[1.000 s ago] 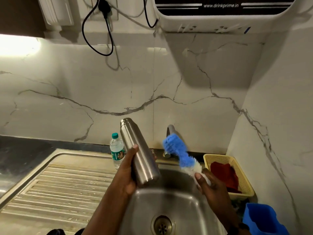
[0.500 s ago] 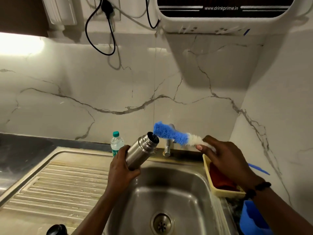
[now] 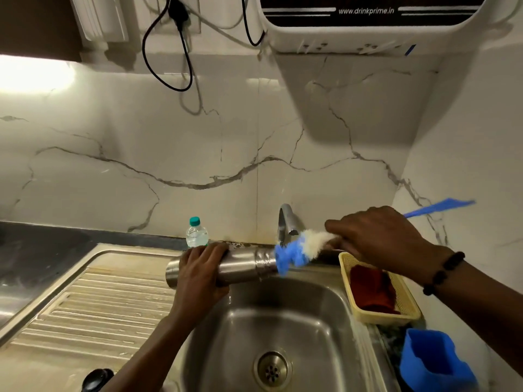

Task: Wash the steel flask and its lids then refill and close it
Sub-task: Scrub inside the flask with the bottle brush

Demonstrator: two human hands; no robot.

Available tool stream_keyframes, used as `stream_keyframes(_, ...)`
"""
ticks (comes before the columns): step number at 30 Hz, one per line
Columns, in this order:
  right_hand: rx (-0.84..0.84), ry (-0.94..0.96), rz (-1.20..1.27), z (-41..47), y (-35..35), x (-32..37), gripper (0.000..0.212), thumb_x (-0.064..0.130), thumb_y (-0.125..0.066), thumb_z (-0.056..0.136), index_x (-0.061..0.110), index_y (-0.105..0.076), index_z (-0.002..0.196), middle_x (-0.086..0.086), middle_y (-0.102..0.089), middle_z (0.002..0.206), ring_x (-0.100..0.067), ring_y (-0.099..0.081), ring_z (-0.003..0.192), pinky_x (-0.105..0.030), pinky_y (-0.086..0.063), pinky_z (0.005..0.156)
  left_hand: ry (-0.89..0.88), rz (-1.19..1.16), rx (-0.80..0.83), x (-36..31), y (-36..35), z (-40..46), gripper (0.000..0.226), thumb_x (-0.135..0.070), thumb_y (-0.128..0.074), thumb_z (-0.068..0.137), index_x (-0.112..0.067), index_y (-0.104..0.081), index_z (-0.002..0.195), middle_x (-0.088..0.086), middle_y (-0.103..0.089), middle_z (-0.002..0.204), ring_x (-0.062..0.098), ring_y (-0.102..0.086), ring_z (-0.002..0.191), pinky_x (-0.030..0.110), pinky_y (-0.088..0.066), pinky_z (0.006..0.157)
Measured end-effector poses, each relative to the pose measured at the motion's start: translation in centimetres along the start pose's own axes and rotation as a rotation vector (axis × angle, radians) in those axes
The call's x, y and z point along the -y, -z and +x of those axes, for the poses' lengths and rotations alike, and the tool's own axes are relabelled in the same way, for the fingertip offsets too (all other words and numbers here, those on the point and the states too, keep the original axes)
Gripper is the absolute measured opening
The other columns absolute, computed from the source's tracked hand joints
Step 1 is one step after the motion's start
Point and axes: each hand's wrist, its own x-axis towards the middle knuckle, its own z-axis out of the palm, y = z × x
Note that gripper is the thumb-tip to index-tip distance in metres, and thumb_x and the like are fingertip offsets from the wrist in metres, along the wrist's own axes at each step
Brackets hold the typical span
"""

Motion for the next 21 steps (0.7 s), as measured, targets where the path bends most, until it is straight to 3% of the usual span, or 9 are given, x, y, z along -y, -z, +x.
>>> stream_keyframes(3,0.45,-0.466,0.942,0.2,1.2,-0.2,0.04,0.058,-0.057,0.09,0.021,-0.062,0.075,0.004,-0.055,0.056,-0.012,-0.043,0.049,-0.019,-0.034,0.048,0.052,-0.099,-0.059,-0.5,0.5,0.4,0.087,-0.018,-0.093,0.051,-0.022,-0.049,0.126,0.005,-0.064,0.118,0.027,-0.057,0.107,0.049,-0.043,0.095)
stream_keyframes(4,0.51,-0.46,1.001,0.3,0.9,-0.1,0.038,0.058,-0.056,0.09,0.023,-0.062,0.075,0.003,-0.056,0.06,-0.011,-0.044,0.051,-0.017,-0.033,0.048,0.01,-0.086,-0.054,-0.7,0.6,0.6,0.086,-0.018,-0.093,0.052,-0.022,-0.049,0.125,0.005,-0.063,0.118,0.026,-0.057,0.107,0.047,-0.042,0.095)
stream_keyframes(6,0.375,-0.242,0.584,0.1,-0.2,0.6,0.022,0.053,-0.055,0.093,0.031,-0.061,0.09,0.004,-0.062,0.071,-0.008,-0.049,0.056,-0.016,-0.035,0.051,-0.057,-0.057,-0.04,-0.9,0.7,1.2,0.084,-0.021,-0.092,0.053,-0.025,-0.048,0.124,0.003,-0.062,0.119,0.026,-0.057,0.107,0.045,-0.041,0.094)
stream_keyframes(9,-0.105,0.033,-0.086,-0.3,-1.2,2.6,0.022,0.032,-0.056,0.093,0.02,-0.054,0.11,-0.003,-0.06,0.069,-0.018,-0.052,0.052,-0.027,-0.042,0.049,-0.064,-0.091,-0.034,-0.8,1.0,1.5,0.081,-0.023,-0.088,0.054,-0.026,-0.047,0.124,0.002,-0.062,0.119,0.023,-0.055,0.107,0.04,-0.038,0.094)
stream_keyframes(11,-0.047,-0.014,0.017,-0.1,-1.0,3.0,0.019,0.038,-0.056,0.093,0.021,-0.06,0.102,0.0,-0.062,0.071,-0.017,-0.055,0.055,-0.028,-0.042,0.052,-0.094,-0.074,-0.024,-1.1,1.0,1.4,0.082,-0.023,-0.09,0.053,-0.025,-0.048,0.123,0.001,-0.062,0.118,0.022,-0.055,0.105,0.039,-0.036,0.094)
stream_keyframes(13,0.313,-0.351,0.607,0.4,0.2,3.1,0.031,0.053,-0.056,0.092,0.024,-0.065,0.09,0.004,-0.066,0.07,-0.013,-0.056,0.058,-0.03,-0.044,0.062,-0.146,-0.04,-0.015,-1.6,0.8,1.3,0.085,-0.025,-0.092,0.052,-0.025,-0.048,0.125,0.001,-0.062,0.119,0.021,-0.054,0.107,0.04,-0.035,0.097)
stream_keyframes(15,0.478,-0.491,0.902,0.4,-0.6,3.2,0.037,0.057,-0.059,0.089,0.022,-0.066,0.08,0.004,-0.064,0.062,-0.012,-0.052,0.055,-0.031,-0.044,0.064,-0.195,-0.018,-0.018,-1.9,0.7,1.4,0.086,-0.027,-0.094,0.053,-0.024,-0.048,0.126,0.002,-0.063,0.119,0.021,-0.053,0.108,0.042,-0.034,0.1)
stream_keyframes(19,0.051,-0.121,0.099,-0.5,-3.0,4.3,0.037,0.043,-0.073,0.083,0.015,-0.055,0.098,0.0,-0.058,0.058,-0.013,-0.045,0.04,-0.023,-0.025,0.041,-0.107,-0.025,-0.016,-1.7,0.5,1.3,0.088,-0.021,-0.095,0.05,-0.022,-0.049,0.124,0.006,-0.064,0.117,0.028,-0.06,0.105,0.047,-0.04,0.097)
stream_keyframes(21,-0.012,-0.145,0.172,-0.7,-3.7,5.1,0.035,0.04,-0.07,0.087,0.017,-0.05,0.106,-0.001,-0.062,0.063,-0.016,-0.05,0.044,-0.028,-0.033,0.044,-0.121,-0.016,-0.01,-1.9,0.3,1.2,0.089,-0.022,-0.096,0.048,-0.023,-0.048,0.124,0.006,-0.065,0.116,0.028,-0.061,0.104,0.049,-0.043,0.096)
